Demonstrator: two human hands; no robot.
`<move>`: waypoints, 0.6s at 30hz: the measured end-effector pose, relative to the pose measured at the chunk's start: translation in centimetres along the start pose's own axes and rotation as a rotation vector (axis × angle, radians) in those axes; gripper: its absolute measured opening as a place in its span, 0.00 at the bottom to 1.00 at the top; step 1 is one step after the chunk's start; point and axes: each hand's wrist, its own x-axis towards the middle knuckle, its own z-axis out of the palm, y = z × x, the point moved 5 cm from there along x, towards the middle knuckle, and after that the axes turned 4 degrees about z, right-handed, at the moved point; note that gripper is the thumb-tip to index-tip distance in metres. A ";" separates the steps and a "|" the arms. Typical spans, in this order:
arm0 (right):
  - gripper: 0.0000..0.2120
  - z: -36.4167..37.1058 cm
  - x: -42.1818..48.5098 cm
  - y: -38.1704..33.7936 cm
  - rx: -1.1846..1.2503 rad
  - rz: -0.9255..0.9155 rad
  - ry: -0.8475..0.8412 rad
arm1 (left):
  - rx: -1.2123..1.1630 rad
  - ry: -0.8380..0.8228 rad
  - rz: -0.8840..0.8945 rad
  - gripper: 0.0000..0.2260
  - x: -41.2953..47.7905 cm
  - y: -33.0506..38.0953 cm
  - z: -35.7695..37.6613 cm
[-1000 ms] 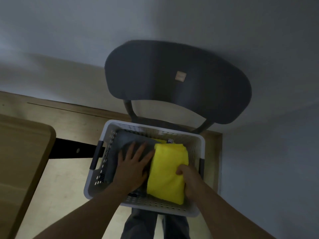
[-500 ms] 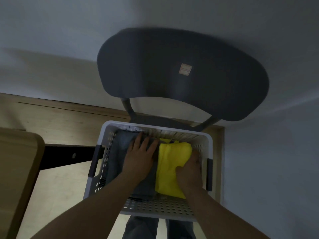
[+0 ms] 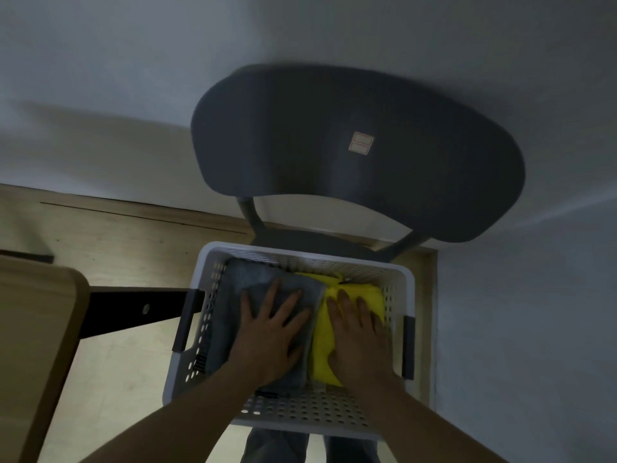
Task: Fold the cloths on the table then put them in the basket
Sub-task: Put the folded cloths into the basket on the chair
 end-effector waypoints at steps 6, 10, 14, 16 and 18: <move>0.51 2.1 0.1 0.4 -0.062 -0.091 -0.091 | -0.039 -0.105 -0.126 0.35 0.7 -1.0 1.3; 0.50 2.1 -0.4 0.3 -0.026 -0.083 -0.068 | -0.106 -0.152 -0.109 0.34 0.9 -0.7 3.1; 0.39 -0.1 -1.4 -0.4 0.226 0.050 0.024 | -0.258 -0.145 -0.180 0.31 0.1 -0.9 1.7; 0.34 -1.7 -2.4 -0.4 0.415 0.185 0.124 | -0.353 -0.071 -0.239 0.28 -0.4 -0.8 -0.6; 0.31 -2.9 -3.5 -0.1 0.625 0.321 0.209 | -0.479 0.039 -0.288 0.25 -1.1 -0.5 -2.9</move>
